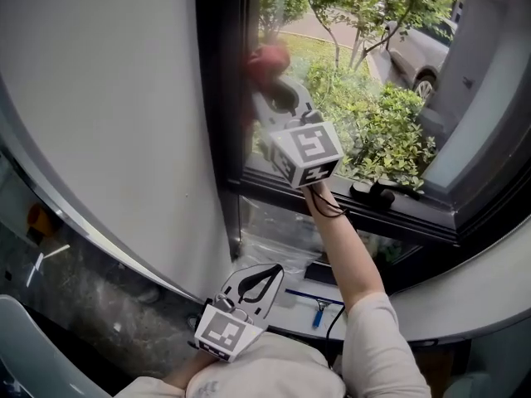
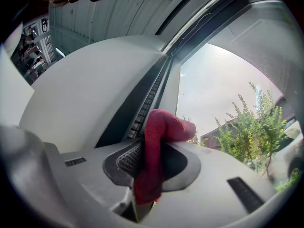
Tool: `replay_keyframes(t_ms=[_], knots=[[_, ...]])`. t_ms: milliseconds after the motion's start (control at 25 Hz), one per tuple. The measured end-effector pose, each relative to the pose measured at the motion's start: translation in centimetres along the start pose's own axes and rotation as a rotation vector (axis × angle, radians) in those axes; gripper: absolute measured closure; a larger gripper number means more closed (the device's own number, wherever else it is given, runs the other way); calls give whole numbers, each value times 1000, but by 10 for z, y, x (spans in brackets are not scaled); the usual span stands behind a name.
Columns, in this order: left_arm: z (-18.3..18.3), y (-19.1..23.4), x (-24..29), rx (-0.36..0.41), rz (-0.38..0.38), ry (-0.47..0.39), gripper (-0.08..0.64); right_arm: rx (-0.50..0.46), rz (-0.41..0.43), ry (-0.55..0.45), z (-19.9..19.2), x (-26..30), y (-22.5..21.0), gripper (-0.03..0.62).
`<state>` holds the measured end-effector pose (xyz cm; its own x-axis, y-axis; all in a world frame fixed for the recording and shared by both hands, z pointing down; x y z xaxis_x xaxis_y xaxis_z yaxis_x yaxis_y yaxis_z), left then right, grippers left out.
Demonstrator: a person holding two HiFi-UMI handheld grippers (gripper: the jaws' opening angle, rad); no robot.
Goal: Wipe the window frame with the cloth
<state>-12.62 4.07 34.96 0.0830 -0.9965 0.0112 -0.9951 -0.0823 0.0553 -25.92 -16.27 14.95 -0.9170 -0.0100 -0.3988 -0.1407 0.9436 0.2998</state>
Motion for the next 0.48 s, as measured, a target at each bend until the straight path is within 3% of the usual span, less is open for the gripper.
replay_keyframes(t_ms=[480], knots=[[0,5,1,10,-18,-1,552,21,-12,1,-6,-3,3,505]])
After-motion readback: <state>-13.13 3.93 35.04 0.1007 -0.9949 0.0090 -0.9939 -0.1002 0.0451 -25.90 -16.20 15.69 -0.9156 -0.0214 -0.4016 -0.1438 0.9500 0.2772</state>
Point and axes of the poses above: the fingertips, and each gripper's own axes: x forward along the fingers, y to its left, z out of its top, the point moved 8 cm from there along -x, backward along the fingers, and after that the axes turned 1 degree about -y, right-handed, at the moved point
